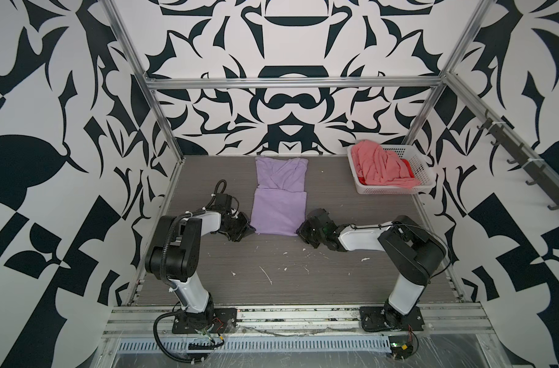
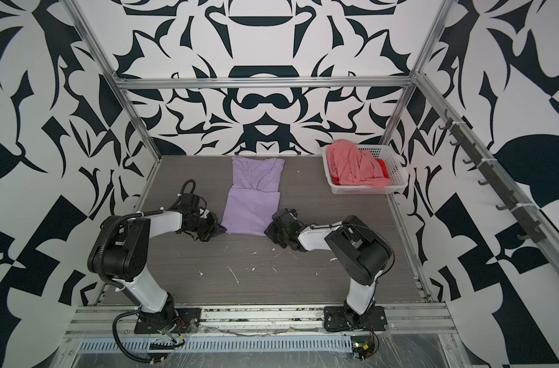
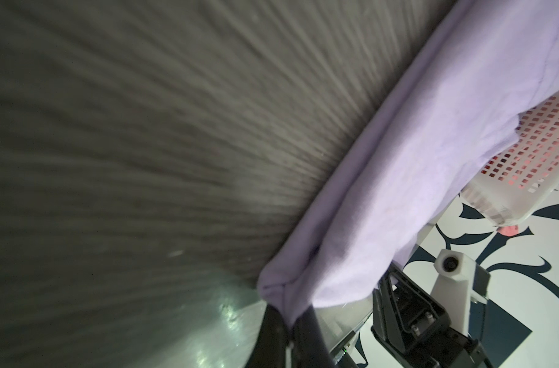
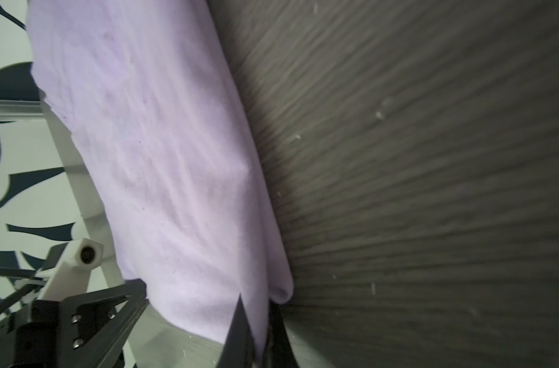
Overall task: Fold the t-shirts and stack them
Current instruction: 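Grasp the near folded edge with both grippers and fold it away from the robot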
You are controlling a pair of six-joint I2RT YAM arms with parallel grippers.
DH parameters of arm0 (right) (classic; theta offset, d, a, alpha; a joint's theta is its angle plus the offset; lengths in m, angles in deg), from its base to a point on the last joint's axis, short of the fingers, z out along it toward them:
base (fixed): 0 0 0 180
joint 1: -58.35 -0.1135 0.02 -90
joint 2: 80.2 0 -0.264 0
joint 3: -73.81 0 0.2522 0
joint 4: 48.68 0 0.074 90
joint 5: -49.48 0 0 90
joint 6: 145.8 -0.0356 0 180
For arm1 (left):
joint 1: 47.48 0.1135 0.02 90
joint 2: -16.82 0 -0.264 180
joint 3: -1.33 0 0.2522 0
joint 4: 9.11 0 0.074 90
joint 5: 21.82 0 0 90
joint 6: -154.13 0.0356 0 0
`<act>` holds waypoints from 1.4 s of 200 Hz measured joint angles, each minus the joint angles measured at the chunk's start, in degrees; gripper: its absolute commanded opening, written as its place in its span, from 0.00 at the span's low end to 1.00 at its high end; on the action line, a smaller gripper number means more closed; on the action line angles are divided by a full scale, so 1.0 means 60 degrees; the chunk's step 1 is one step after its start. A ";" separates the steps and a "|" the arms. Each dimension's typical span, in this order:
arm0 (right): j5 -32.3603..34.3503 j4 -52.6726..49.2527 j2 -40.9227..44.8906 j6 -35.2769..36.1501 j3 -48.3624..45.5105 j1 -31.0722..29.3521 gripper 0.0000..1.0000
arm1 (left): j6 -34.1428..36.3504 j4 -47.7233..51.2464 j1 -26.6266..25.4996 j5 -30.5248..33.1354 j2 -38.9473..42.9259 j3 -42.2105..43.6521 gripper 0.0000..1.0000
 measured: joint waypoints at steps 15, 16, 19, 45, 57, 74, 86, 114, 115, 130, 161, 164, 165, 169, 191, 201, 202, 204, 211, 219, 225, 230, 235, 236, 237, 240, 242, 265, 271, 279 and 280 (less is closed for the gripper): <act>0.0004 -0.0590 0.0051 0.0331 0.0229 -0.0004 0.00 | 0.0087 0.0171 -0.0033 0.0106 0.0219 0.0146 0.00; 0.0004 -0.0645 0.0055 0.0357 0.0248 -0.0004 0.00 | 0.0091 0.0178 -0.0033 0.0109 0.0233 0.0160 0.00; -0.0004 -0.0765 0.0087 0.0441 0.0280 -0.0007 0.00 | 0.0098 0.0219 -0.0040 0.0113 0.0321 0.0222 0.00; -0.0208 -0.1825 0.0667 0.1035 0.0310 -0.0084 0.00 | 0.0157 0.0856 -0.0157 0.0127 0.1388 0.0976 0.00; -0.0350 -0.2288 0.1024 0.1279 0.0295 -0.0160 0.00 | 0.0168 0.1246 -0.0317 0.0164 0.2033 0.1326 0.00; -0.0484 -0.3009 0.1552 0.1581 0.0255 -0.0441 0.00 | 0.0131 0.1872 -0.0637 0.0248 0.3064 0.1752 0.00; -0.0495 -0.3450 0.1883 0.1690 0.0168 -0.0747 0.00 | 0.0051 0.2346 -0.0849 0.0302 0.3880 0.2040 0.00; -0.0415 -0.4262 0.2499 0.1701 -0.0127 -0.1639 0.00 | -0.0437 0.3282 -0.1147 0.0386 0.5799 0.2699 0.00; -0.0408 -0.4302 0.2521 0.1694 -0.0142 -0.1683 0.00 | -0.0463 0.3330 -0.1162 0.0397 0.5880 0.2728 0.00; -0.0328 -0.4630 0.2794 0.1628 -0.0204 -0.2036 0.00 | -0.0794 0.3741 -0.1275 0.0466 0.6670 0.2907 0.00; -0.0011 -0.5191 0.3045 0.1668 0.0255 -0.2113 0.00 | -0.1155 0.4218 -0.1311 0.0641 0.7140 0.2539 0.00; 0.0029 -0.5253 0.3034 0.1687 0.0368 -0.2106 0.00 | -0.1151 0.4251 -0.1315 0.0674 0.7100 0.2433 0.00; 0.0036 -0.5271 0.3027 0.1701 0.0404 -0.2106 0.00 | -0.1144 0.4255 -0.1315 0.0685 0.7082 0.2404 0.00; 0.0084 -0.5388 0.2991 0.1741 0.0612 -0.2095 0.00 | -0.1118 0.4320 -0.1315 0.0747 0.6980 0.2222 0.00; 0.0368 -0.5770 0.2561 0.2055 0.2069 -0.2004 0.00 | -0.0725 0.4426 -0.1304 0.1137 0.6142 0.0929 0.00; 0.0444 -0.5796 0.2324 0.2204 0.2703 -0.1905 0.00 | -0.0488 0.4401 -0.1275 0.1279 0.5592 0.0211 0.00; 0.0452 -0.5792 0.2306 0.2211 0.2747 -0.1898 0.00 | -0.0474 0.4397 -0.1275 0.1290 0.5555 0.0157 0.00; 0.0466 -0.5770 0.2259 0.2237 0.2856 -0.1872 0.00 | -0.0423 0.4382 -0.1271 0.1311 0.5442 0.0000 0.00; 0.0481 -0.5690 0.2091 0.2317 0.3213 -0.1738 0.00 | -0.0280 0.4331 -0.1239 0.1359 0.5060 -0.0466 0.00; 0.0455 -0.5599 0.1920 0.2386 0.3483 -0.1545 0.00 | -0.0124 0.4178 -0.1188 0.1388 0.4557 -0.0984 0.00; 0.0415 -0.5504 0.1781 0.2444 0.3657 -0.1366 0.00 | -0.0018 0.4065 -0.1144 0.1381 0.4200 -0.1348 0.00; 0.0353 -0.5435 0.1668 0.2488 0.3770 -0.1209 0.00 | 0.0069 0.3963 -0.1107 0.1373 0.3880 -0.1643 0.00; 0.0280 -0.5391 0.1523 0.2524 0.3894 -0.1035 0.00 | 0.0153 0.3869 -0.1060 0.1362 0.3526 -0.1931 0.00; 0.0273 -0.5388 0.1501 0.2528 0.3909 -0.1009 0.00 | 0.0178 0.3850 -0.1053 0.1348 0.3439 -0.2014 0.00; 0.0262 -0.5366 0.1457 0.2535 0.3942 -0.0965 0.00 | 0.0197 0.3836 -0.1042 0.1344 0.3384 -0.2058 0.00; 0.0233 -0.5348 0.1355 0.2572 0.4018 -0.0860 0.00 | 0.0248 0.3803 -0.1005 0.1341 0.3136 -0.2237 0.00; 0.0197 -0.5344 0.1290 0.2579 0.4076 -0.0790 0.00 | 0.0273 0.3778 -0.0994 0.1319 0.3042 -0.2335 0.00; -0.0153 -0.5268 0.0361 0.2849 0.4819 -0.0015 0.00 | 0.0616 0.3552 -0.0681 0.1177 0.1402 -0.3683 0.00; -0.0255 -0.5268 0.0117 0.2922 0.5042 0.0182 0.00 | 0.0678 0.3512 -0.0594 0.1122 0.1045 -0.3996 0.00; -0.0412 -0.5253 -0.0200 0.3016 0.5337 0.0433 0.00 | 0.0743 0.3439 -0.0463 0.1056 0.0608 -0.4390 0.00; -0.0426 -0.5253 -0.0226 0.3024 0.5362 0.0455 0.00 | 0.0750 0.3439 -0.0448 0.1053 0.0572 -0.4419 0.00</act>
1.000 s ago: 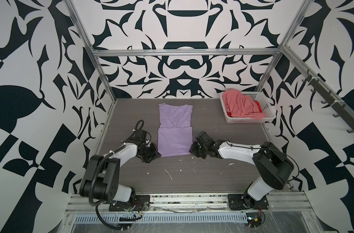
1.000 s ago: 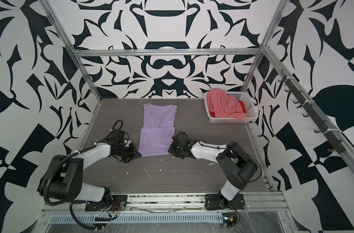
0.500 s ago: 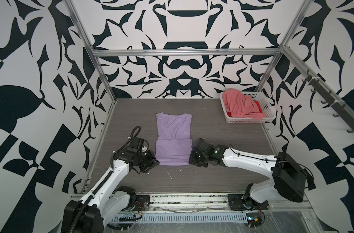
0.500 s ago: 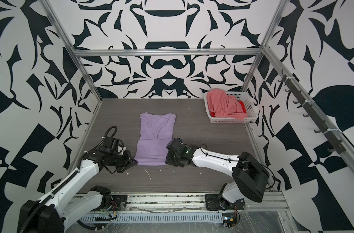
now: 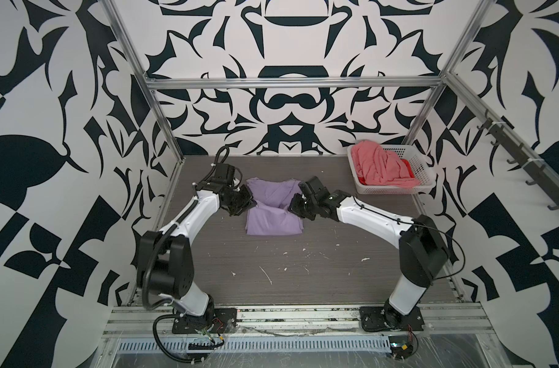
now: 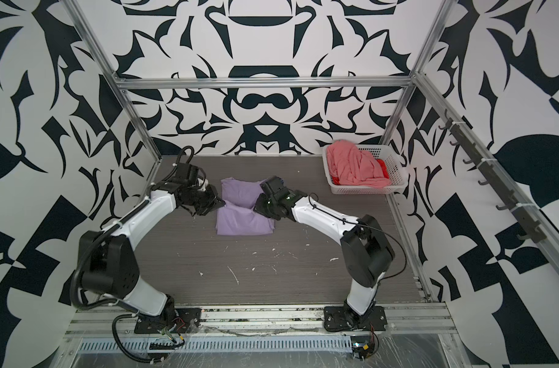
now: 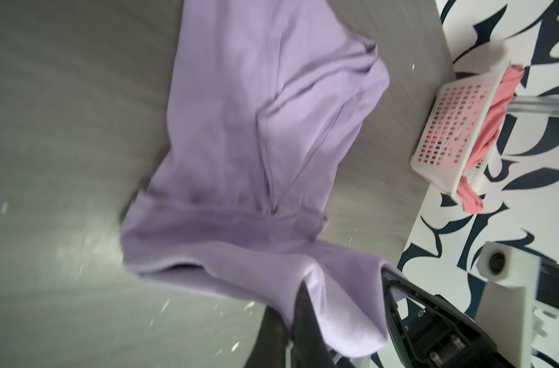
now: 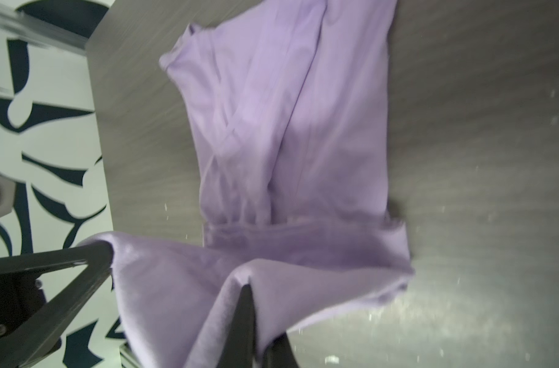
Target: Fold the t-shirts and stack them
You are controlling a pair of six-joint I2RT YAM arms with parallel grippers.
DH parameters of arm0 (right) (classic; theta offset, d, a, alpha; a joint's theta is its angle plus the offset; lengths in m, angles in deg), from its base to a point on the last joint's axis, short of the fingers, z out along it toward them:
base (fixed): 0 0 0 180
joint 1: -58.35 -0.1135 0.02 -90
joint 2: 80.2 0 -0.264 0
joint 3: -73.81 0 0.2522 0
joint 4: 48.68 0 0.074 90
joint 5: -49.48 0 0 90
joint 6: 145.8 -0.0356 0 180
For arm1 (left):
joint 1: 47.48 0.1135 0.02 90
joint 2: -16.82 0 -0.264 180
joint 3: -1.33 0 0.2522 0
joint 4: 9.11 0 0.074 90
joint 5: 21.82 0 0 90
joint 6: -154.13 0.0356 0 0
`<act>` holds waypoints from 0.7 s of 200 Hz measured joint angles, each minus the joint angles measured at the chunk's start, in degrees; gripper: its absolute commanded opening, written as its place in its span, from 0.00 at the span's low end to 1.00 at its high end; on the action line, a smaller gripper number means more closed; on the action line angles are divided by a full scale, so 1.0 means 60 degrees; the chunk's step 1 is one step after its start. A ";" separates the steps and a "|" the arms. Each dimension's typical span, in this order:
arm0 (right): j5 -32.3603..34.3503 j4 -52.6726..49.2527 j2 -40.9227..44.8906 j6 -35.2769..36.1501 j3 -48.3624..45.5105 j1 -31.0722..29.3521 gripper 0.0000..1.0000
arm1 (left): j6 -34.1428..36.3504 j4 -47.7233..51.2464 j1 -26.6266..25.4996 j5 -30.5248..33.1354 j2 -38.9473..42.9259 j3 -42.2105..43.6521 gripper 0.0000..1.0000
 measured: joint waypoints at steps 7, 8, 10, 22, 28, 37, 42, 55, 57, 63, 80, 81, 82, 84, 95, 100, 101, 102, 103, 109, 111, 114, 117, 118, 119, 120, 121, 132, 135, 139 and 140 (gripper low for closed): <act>-0.0135 0.0022 -0.0240 0.0055 0.0240 0.0193 0.00 | 0.0022 -0.0069 0.0117 -0.0080 -0.0339 -0.0321 0.00; -0.0160 0.0018 -0.0284 0.0062 0.0291 0.0233 0.00 | 0.0022 -0.0076 0.0127 -0.0091 -0.0368 -0.0353 0.00; -0.0193 0.0022 -0.0353 0.0076 0.0372 0.0288 0.00 | 0.0029 -0.0095 0.0160 -0.0124 -0.0448 -0.0448 0.00; -0.0412 0.0025 -0.0732 0.0171 0.0805 0.0561 0.00 | 0.0029 -0.0215 0.0346 -0.0310 -0.0936 -0.0922 0.00; -0.0510 0.0018 -0.0929 0.0226 0.1049 0.0692 0.00 | 0.0025 -0.0277 0.0437 -0.0415 -0.1195 -0.1191 0.00; -0.0627 0.0007 -0.1188 0.0277 0.1399 0.0867 0.00 | 0.0022 -0.0353 0.0532 -0.0554 -0.1519 -0.1526 0.00; -0.0699 0.0022 -0.1344 0.0299 0.1599 0.0958 0.00 | 0.0007 -0.0390 0.0583 -0.0630 -0.1730 -0.1734 0.00; -0.0900 0.0022 -0.1738 0.0342 0.2106 0.1166 0.00 | -0.0004 -0.0495 0.0685 -0.0798 -0.2226 -0.2226 0.00; -0.0922 0.0025 -0.1796 0.0350 0.2182 0.1195 0.00 | -0.0007 -0.0503 0.0696 -0.0831 -0.2306 -0.2324 0.00; -0.1009 0.0033 -0.1960 0.0361 0.2379 0.1279 0.00 | -0.0015 -0.0525 0.0739 -0.0911 -0.2568 -0.2590 0.00; -0.1195 0.0069 -0.2514 0.0382 0.2951 0.1512 0.00 | -0.0015 -0.0627 0.0845 -0.1180 -0.3362 -0.3319 0.00; -0.1206 0.0073 -0.2543 0.0382 0.2973 0.1523 0.00 | -0.0015 -0.0627 0.0852 -0.1191 -0.3399 -0.3348 0.00; -0.1224 0.0076 -0.2586 0.0382 0.3016 0.1541 0.00 | -0.0018 -0.0627 0.0856 -0.1209 -0.3428 -0.3377 0.00; -0.1235 0.0084 -0.2652 0.0386 0.3082 0.1563 0.00 | -0.0018 -0.0641 0.0863 -0.1253 -0.3526 -0.3468 0.00; -0.1322 0.0091 -0.3031 0.0382 0.3417 0.1679 0.00 | -0.0055 -0.0743 0.0914 -0.1410 -0.4000 -0.3803 0.00; -0.1341 0.0098 -0.3198 0.0382 0.3555 0.1727 0.00 | -0.0087 -0.0801 0.0936 -0.1472 -0.4182 -0.3916 0.00; -0.1348 0.0098 -0.3224 0.0382 0.3577 0.1734 0.00 | -0.0087 -0.0816 0.0947 -0.1483 -0.4237 -0.3942 0.00; -0.1362 0.0095 -0.3271 0.0382 0.3617 0.1745 0.00 | -0.0091 -0.0820 0.0951 -0.1490 -0.4262 -0.3956 0.00; -0.1366 0.0095 -0.3293 0.0382 0.3639 0.1752 0.00 | -0.0109 -0.0834 0.0958 -0.1508 -0.4306 -0.3989 0.00; -0.1402 0.0095 -0.3508 0.0382 0.3821 0.1803 0.00 | -0.0160 -0.0896 0.0994 -0.1570 -0.4488 -0.4084 0.00; -0.1402 0.0095 -0.3570 0.0382 0.3872 0.1814 0.00 | -0.0168 -0.0929 0.1005 -0.1596 -0.4557 -0.4113 0.00; -0.1424 0.0098 -0.3672 0.0379 0.3952 0.1836 0.00 | -0.0204 -0.0962 0.1027 -0.1625 -0.4645 -0.4153 0.00; -0.1435 0.0087 -0.3756 0.0379 0.4025 0.1861 0.00 | -0.0229 -0.1005 0.1045 -0.1665 -0.4728 -0.4193 0.00; -0.1435 0.0095 -0.3803 0.0375 0.4062 0.1869 0.00 | -0.0233 -0.1013 0.1053 -0.1672 -0.4750 -0.4200 0.00; -0.1439 0.0095 -0.3829 0.0375 0.4080 0.1872 0.00 | -0.0240 -0.1027 0.1056 -0.1683 -0.4768 -0.4207 0.00; -0.1446 0.0095 -0.3854 0.0375 0.4098 0.1876 0.00 | -0.0255 -0.1045 0.1067 -0.1694 -0.4801 -0.4226 0.00; -0.1461 0.0095 -0.3898 0.0372 0.4135 0.1883 0.00 | -0.0262 -0.1053 0.1071 -0.1701 -0.4819 -0.4237 0.00; -0.1504 0.0131 -0.4189 0.0321 0.4353 0.1942 0.00 | -0.0353 -0.1137 0.1147 -0.1825 -0.5067 -0.4390 0.00; -0.1512 0.0153 -0.4277 0.0295 0.4401 0.1963 0.00 | -0.0401 -0.1155 0.1169 -0.1858 -0.5136 -0.4437 0.00; -0.1515 0.0171 -0.4346 0.0277 0.4437 0.1982 0.00 | -0.0426 -0.1184 0.1198 -0.1912 -0.5235 -0.4532 0.00; -0.1519 0.0178 -0.4379 0.0262 0.4448 0.1989 0.00 | -0.0433 -0.1184 0.1202 -0.1923 -0.5249 -0.4543 0.00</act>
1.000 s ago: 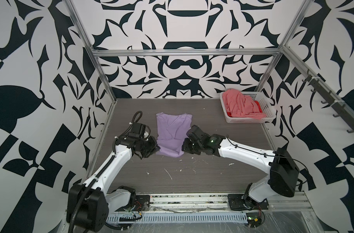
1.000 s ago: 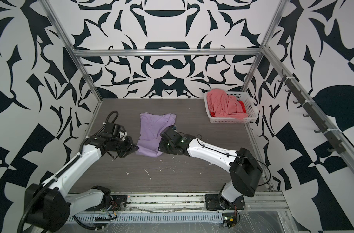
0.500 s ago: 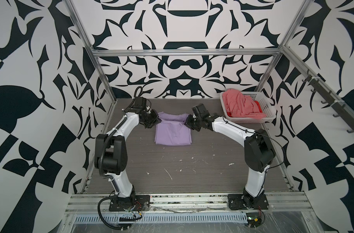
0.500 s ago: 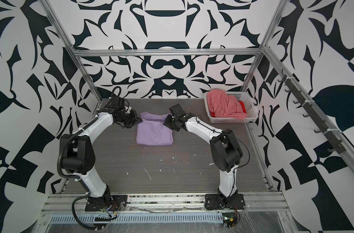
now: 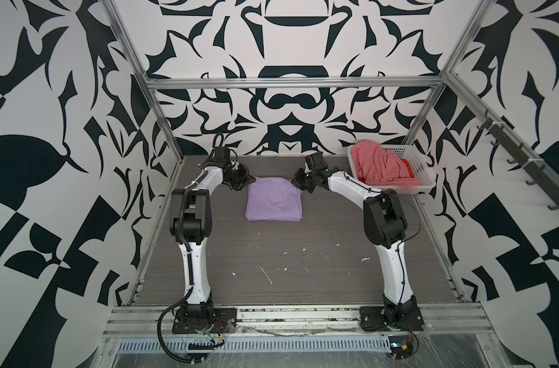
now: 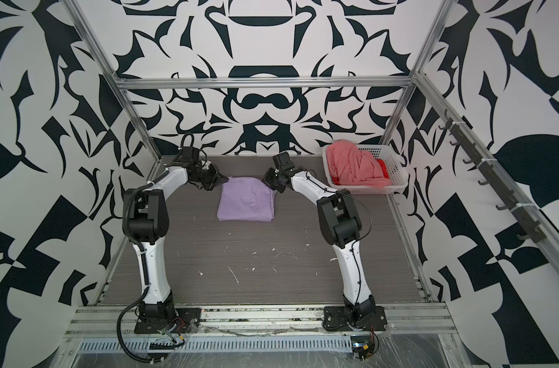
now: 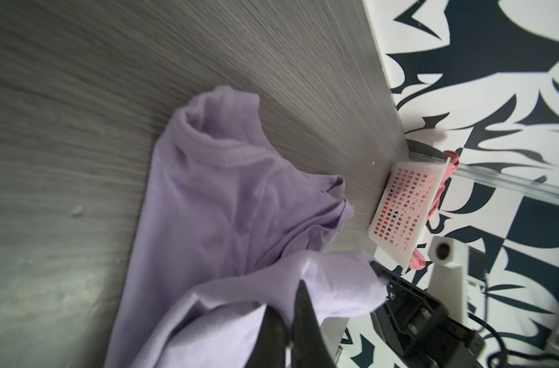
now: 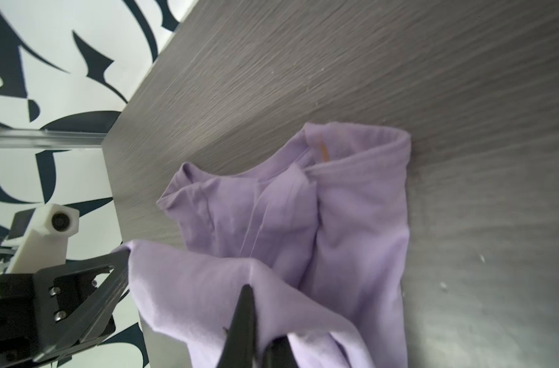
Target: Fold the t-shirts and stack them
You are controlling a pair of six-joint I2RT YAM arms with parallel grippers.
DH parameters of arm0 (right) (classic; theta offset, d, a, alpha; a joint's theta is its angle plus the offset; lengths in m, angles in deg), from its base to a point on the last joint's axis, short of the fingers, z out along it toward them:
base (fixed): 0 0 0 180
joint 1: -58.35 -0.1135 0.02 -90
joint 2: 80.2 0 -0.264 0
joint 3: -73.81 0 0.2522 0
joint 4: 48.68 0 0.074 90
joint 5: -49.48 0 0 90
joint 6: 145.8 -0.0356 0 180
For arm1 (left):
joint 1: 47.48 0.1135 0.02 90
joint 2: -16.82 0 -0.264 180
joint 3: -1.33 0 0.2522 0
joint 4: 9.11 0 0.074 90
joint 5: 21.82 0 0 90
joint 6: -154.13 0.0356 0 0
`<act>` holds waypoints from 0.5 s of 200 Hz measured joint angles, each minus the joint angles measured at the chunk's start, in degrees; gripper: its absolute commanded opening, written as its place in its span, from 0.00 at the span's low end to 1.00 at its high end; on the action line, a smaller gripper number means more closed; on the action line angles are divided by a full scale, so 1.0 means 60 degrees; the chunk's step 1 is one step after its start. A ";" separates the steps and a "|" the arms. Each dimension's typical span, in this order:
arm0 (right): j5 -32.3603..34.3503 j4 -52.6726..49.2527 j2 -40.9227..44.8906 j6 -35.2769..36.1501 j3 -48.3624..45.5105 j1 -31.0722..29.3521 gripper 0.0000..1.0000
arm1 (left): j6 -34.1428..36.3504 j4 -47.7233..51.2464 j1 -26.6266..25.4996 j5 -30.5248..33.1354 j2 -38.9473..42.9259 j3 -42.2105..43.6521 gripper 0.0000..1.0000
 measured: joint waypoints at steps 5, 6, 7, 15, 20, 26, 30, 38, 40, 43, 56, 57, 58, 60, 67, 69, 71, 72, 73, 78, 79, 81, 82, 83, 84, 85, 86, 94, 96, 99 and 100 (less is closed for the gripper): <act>-0.0011 0.0047 -0.0076 -0.0025 0.0018 0.0018 0.00 | -0.0036 -0.0047 0.0029 -0.0073 -0.0113 -0.0113 0.01; -0.0015 0.0051 -0.0091 -0.0033 0.0022 0.0018 0.00 | -0.0044 -0.0051 0.0033 -0.0087 -0.0127 -0.0135 0.01; -0.0018 0.0058 -0.0113 -0.0044 0.0022 0.0029 0.00 | -0.0051 -0.0051 0.0036 -0.0095 -0.0142 -0.0153 0.01; -0.0022 0.0124 -0.0211 -0.0102 0.0026 0.0058 0.00 | -0.0106 -0.0127 0.0069 -0.0204 -0.0302 -0.0346 0.03; -0.0018 0.0149 -0.0262 -0.0138 0.0026 0.0069 0.00 | -0.0142 -0.0197 0.0084 -0.0248 -0.0404 -0.0444 0.03; -0.0015 0.0208 -0.0321 -0.0197 0.0026 0.0080 0.00 | -0.0186 -0.0244 0.0095 -0.0317 -0.0492 -0.0565 0.03; -0.0011 0.0244 -0.0350 -0.0237 0.0026 0.0087 0.00 | -0.0208 -0.0277 0.0098 -0.0361 -0.0550 -0.0641 0.03; 0.0007 0.0317 -0.0390 -0.0295 0.0026 0.0102 0.00 | -0.0248 -0.0357 0.0102 -0.0408 -0.0659 -0.0790 0.03; 0.0011 0.0346 -0.0397 -0.0299 0.0026 0.0102 0.00 | -0.0259 -0.0368 0.0102 -0.0415 -0.0696 -0.0845 0.03; 0.0018 0.0393 -0.0415 -0.0321 0.0026 0.0106 0.00 | -0.0270 -0.0382 0.0102 -0.0444 -0.0732 -0.0911 0.03; 0.0022 0.0557 -0.0423 -0.0401 0.0026 0.0131 0.01 | -0.0328 -0.0517 0.0113 -0.0510 -0.0885 -0.1111 0.12; 0.0022 0.0576 -0.0423 -0.0412 0.0026 0.0135 0.02 | -0.0331 -0.0528 0.0113 -0.0514 -0.0889 -0.1118 0.14; 0.0022 0.0583 -0.0423 -0.0415 0.0026 0.0135 0.02 | -0.0342 -0.0539 0.0113 -0.0521 -0.0900 -0.1129 0.15; 0.0022 0.0619 -0.0423 -0.0426 0.0026 0.0146 0.03 | -0.0331 -0.0568 0.0117 -0.0532 -0.0911 -0.1144 0.18; 0.0018 0.0754 -0.0423 -0.0474 0.0026 0.0175 0.11 | -0.0375 -0.0608 0.0131 -0.0565 -0.0962 -0.1184 0.23; 0.0018 0.0798 -0.0423 -0.0477 0.0026 0.0182 0.14 | -0.0390 -0.0634 0.0135 -0.0576 -0.0973 -0.1191 0.24; 0.0022 0.0845 -0.0423 -0.0484 0.0026 0.0193 0.17 | -0.0481 -0.0652 0.0142 -0.0572 -0.0984 -0.1195 0.25; 0.0022 0.0860 -0.0423 -0.0488 0.0026 0.0197 0.18 | -0.0474 -0.0659 0.0146 -0.0579 -0.0987 -0.1198 0.26; 0.0022 0.0892 -0.0423 -0.0521 0.0022 0.0204 0.20 | -0.0448 -0.0663 0.0149 -0.0583 -0.0991 -0.1198 0.27; 0.0018 0.1013 -0.0423 -0.0528 0.0018 0.0237 0.24 | -0.0517 -0.0714 0.0168 -0.0583 -0.1005 -0.1202 0.32; 0.0022 0.1031 -0.0423 -0.0535 0.0015 0.0240 0.25 | -0.0499 -0.0718 0.0171 -0.0594 -0.1009 -0.1206 0.33; 0.0022 0.1100 -0.0423 -0.0557 0.0004 0.0259 0.27 | -0.0426 -0.0750 0.0186 -0.0608 -0.1016 -0.1206 0.35; 0.0025 0.1118 -0.0423 -0.0546 0.0004 0.0262 0.28 | -0.0444 -0.0750 0.0189 -0.0608 -0.1020 -0.1206 0.36; 0.0025 0.1155 -0.0423 -0.0503 -0.0004 0.0273 0.28 | -0.0525 -0.0758 0.0193 -0.0608 -0.1024 -0.1206 0.37; 0.0025 0.1177 -0.0423 -0.0492 -0.0004 0.0277 0.29 | -0.0554 -0.0765 0.0197 -0.0605 -0.1024 -0.1206 0.38; 0.0029 0.1195 -0.0423 -0.0510 -0.0007 0.0280 0.30 | -0.0550 -0.0769 0.0208 -0.0616 -0.1024 -0.1206 0.38; 0.0040 0.1242 -0.0423 -0.0572 -0.0015 0.0291 0.31 | -0.0521 -0.0780 0.0215 -0.0623 -0.1024 -0.1206 0.39; 0.0091 0.1475 -0.0415 -0.0605 -0.0058 0.0353 0.42 | -0.0510 -0.0856 0.0277 -0.0623 -0.1027 -0.1206 0.43; 0.0102 0.1537 -0.0412 -0.0521 -0.0069 0.0375 0.43 | -0.0557 -0.0863 0.0284 -0.0619 -0.1027 -0.1202 0.44; 0.0117 0.1621 -0.0412 -0.0557 -0.0087 0.0393 0.44 | -0.0597 -0.0885 0.0310 -0.0627 -0.1027 -0.1202 0.46; 0.0135 0.1643 -0.0412 -0.0590 -0.0095 0.0397 0.44 | -0.0583 -0.0900 0.0321 -0.0627 -0.1027 -0.1202 0.46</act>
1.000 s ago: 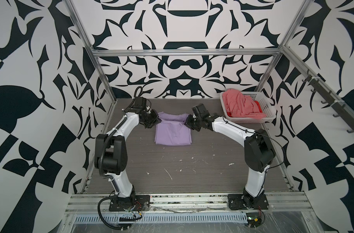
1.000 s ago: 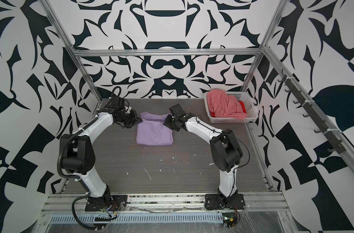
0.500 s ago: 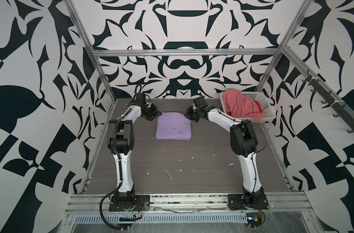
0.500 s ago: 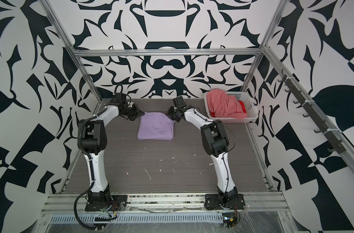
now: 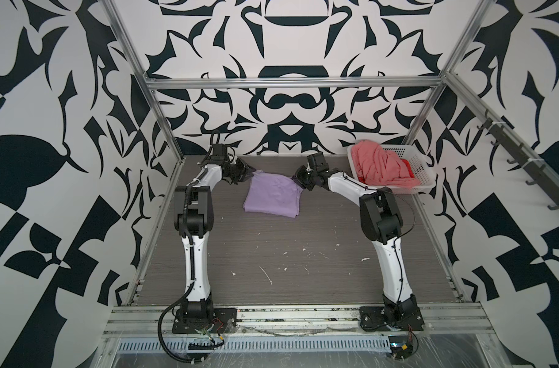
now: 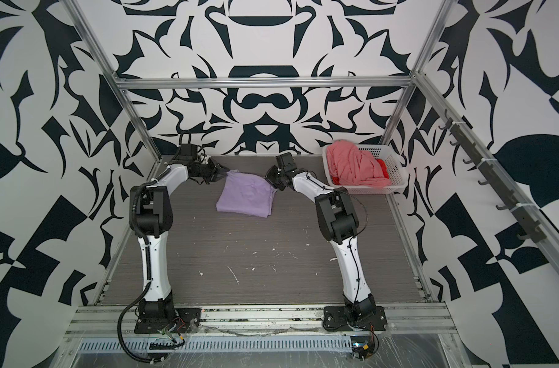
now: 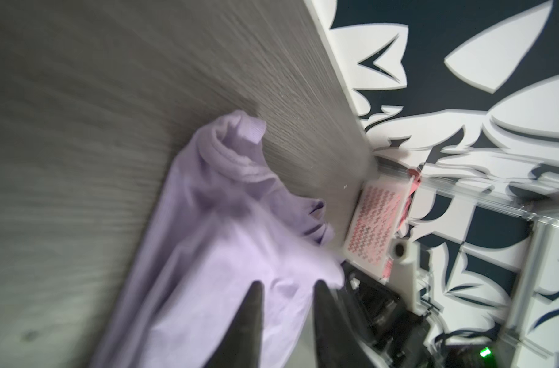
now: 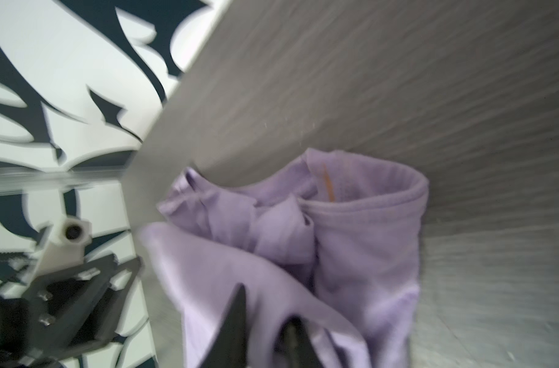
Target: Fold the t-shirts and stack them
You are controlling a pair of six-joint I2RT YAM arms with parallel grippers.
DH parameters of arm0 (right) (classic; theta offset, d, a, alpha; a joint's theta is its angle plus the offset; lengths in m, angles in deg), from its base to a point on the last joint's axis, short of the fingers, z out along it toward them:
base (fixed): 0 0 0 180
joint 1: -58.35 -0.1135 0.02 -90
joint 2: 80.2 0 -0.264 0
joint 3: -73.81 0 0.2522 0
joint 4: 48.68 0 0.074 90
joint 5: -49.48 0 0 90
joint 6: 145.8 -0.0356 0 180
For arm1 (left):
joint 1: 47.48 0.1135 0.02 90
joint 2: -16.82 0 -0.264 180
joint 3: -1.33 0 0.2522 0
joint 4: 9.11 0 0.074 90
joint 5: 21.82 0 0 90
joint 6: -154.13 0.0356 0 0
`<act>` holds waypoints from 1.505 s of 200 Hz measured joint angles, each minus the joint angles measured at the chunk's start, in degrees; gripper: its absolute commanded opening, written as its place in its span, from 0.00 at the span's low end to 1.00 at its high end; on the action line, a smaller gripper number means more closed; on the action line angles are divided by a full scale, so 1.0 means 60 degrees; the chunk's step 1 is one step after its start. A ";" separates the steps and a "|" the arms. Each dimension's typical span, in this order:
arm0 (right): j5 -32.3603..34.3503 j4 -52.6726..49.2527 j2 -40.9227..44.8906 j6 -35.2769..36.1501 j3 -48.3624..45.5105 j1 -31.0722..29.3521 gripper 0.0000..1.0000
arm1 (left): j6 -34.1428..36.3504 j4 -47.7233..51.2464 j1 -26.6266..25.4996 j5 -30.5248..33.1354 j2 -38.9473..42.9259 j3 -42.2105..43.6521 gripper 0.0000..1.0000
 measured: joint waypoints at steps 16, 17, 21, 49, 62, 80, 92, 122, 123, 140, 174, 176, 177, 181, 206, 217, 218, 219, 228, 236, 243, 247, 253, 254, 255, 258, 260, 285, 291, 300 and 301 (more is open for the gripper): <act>0.0237 0.0321 0.0076 0.0117 -0.0157 0.0091 0.45 | -0.0084 -0.0368 0.0175 0.0018 0.0011 0.0084 0.52; 0.0251 0.0328 0.0084 0.0127 -0.0164 0.0095 0.45 | -0.0095 -0.0386 0.0186 0.0022 0.0011 0.0098 0.52; 0.0331 0.0346 0.0127 0.0175 -0.0211 0.0098 0.45 | -0.0080 -0.0503 0.0244 0.0033 0.0040 0.0175 0.53; 0.0918 0.0051 0.0652 0.0630 -0.0455 0.0149 0.46 | 0.0168 -0.0670 0.0594 0.0339 0.0368 0.0823 0.59; 0.1169 -0.0178 0.0954 0.0892 -0.0484 0.0076 0.46 | 0.0506 -0.0452 0.0688 0.0517 0.0535 0.0896 0.60; 0.1545 -0.0474 0.1359 0.1260 -0.0484 -0.0186 0.46 | 0.1056 -0.0146 0.0772 0.0674 0.0860 0.0951 0.71; 0.1829 -0.0652 0.1515 0.1486 -0.0448 -0.0470 0.45 | 0.1377 -0.0004 0.0732 0.0765 0.1188 0.1151 0.75; 0.2295 -0.1220 0.1086 0.1894 0.0277 -0.1180 0.44 | 0.2022 0.0259 0.0415 0.0820 0.1887 0.1785 0.82; 0.2310 -0.1246 0.1038 0.1912 0.0339 -0.1206 0.44 | 0.2033 0.0262 0.0404 0.0820 0.1898 0.1800 0.82; 0.2514 -0.1388 0.0408 0.2124 0.1056 -0.1490 0.44 | 0.2204 0.0302 0.0153 0.0801 0.1956 0.1923 0.82; 0.3064 -0.1443 -0.0648 0.2503 0.1705 -0.1526 0.44 | 0.2521 0.0390 -0.0393 0.0729 0.1836 0.1712 0.99; 0.3100 -0.1450 -0.0707 0.2528 0.1734 -0.1515 0.44 | 0.2554 0.0386 -0.0426 0.0710 0.1814 0.1672 0.99; 0.3115 -0.1450 -0.0725 0.2532 0.1745 -0.1512 0.44 | 0.2535 0.0386 -0.0441 0.0714 0.1807 0.1657 0.99; 0.3191 -0.1450 -0.0831 0.2575 0.1800 -0.1486 0.44 | 0.2550 0.0382 -0.0492 0.0696 0.1745 0.1577 0.99; 0.3508 -0.1668 -0.1461 0.2798 0.2379 -0.1333 0.44 | 0.2594 0.0342 -0.0674 0.0601 0.1501 0.1373 0.99; 0.3650 -0.1938 -0.1759 0.2871 0.2827 -0.1286 0.44 | 0.2616 0.0350 -0.0663 0.0576 0.1402 0.1362 0.99; 0.3657 -0.1953 -0.1774 0.2871 0.2852 -0.1286 0.44 | 0.2616 0.0350 -0.0663 0.0576 0.1399 0.1362 0.99; 0.3668 -0.1974 -0.1803 0.2874 0.2903 -0.1282 0.44 | 0.2616 0.0350 -0.0659 0.0576 0.1388 0.1359 0.99; 0.3763 -0.2058 -0.1949 0.2932 0.3111 -0.1264 0.44 | 0.2619 0.0353 -0.0634 0.0576 0.1333 0.1359 0.99; 0.3829 -0.2127 -0.2011 0.2976 0.3213 -0.1239 0.44 | 0.2623 0.0353 -0.0608 0.0572 0.1304 0.1359 0.99; 0.4062 -0.2313 -0.2069 0.3016 0.3308 -0.1224 0.44 | 0.2656 0.0390 -0.0597 0.0561 0.1249 0.1315 0.99; 0.4200 -0.2426 -0.2087 0.3042 0.3348 -0.1220 0.44 | 0.2677 0.0390 -0.0597 0.0557 0.1217 0.1290 0.99; 0.4415 -0.2583 -0.2106 0.3060 0.3377 -0.1224 0.44 | 0.2703 0.0390 -0.0590 0.0550 0.1173 0.1257 0.99; 0.4433 -0.2601 -0.2106 0.3060 0.3381 -0.1224 0.44 | 0.2707 0.0390 -0.0590 0.0550 0.1166 0.1253 0.99; 0.4448 -0.2619 -0.2106 0.3064 0.3384 -0.1224 0.44 | 0.2714 0.0390 -0.0586 0.0543 0.1151 0.1246 0.99; 0.4564 -0.2714 -0.2113 0.3078 0.3388 -0.1224 0.44 | 0.2732 0.0393 -0.0583 0.0543 0.1129 0.1235 0.99; 0.4619 -0.2765 -0.2113 0.3078 0.3388 -0.1224 0.44 | 0.2747 0.0397 -0.0583 0.0543 0.1115 0.1228 0.99; 0.5144 -0.3304 -0.2113 0.3166 0.3388 -0.1224 0.44 | 0.2911 0.0448 -0.0565 0.0554 0.0892 0.1224 0.99; 0.5209 -0.3370 -0.2113 0.3187 0.3388 -0.1224 0.44 | 0.2947 0.0481 -0.0565 0.0554 0.0820 0.1224 0.99; 0.5297 -0.3483 -0.2109 0.3217 0.3388 -0.1224 0.44 | 0.3009 0.0543 -0.0565 0.0557 0.0725 0.1224 0.99; 0.5300 -0.3493 -0.2109 0.3220 0.3388 -0.1224 0.44 | 0.3016 0.0550 -0.0565 0.0557 0.0718 0.1224 0.99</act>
